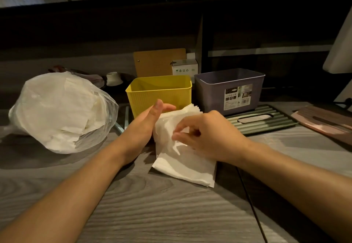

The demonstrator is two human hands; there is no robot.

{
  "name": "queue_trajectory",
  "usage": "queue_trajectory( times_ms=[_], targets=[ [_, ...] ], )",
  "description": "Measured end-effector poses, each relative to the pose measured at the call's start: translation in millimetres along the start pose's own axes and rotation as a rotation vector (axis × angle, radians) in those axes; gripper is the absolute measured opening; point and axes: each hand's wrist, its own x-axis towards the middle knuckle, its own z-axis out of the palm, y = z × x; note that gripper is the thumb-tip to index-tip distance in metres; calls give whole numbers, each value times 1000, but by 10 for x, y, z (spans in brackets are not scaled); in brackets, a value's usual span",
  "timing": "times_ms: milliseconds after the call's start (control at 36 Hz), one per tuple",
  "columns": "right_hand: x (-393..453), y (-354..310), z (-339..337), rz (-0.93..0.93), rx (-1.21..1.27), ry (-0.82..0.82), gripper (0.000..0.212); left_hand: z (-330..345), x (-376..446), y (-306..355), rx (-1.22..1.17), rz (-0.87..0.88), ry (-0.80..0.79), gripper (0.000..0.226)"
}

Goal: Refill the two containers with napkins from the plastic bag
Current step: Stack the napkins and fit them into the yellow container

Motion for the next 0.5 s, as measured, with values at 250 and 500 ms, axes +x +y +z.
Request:
queue_trajectory(
  times_ms=[250, 500],
  targets=[
    [18, 4, -97, 148, -32, -194, 30, -20, 80, -87, 137, 51, 114, 46],
    [-119, -92, -336, 226, -68, -596, 48, -86, 129, -126, 161, 32, 288, 37]
  ],
)
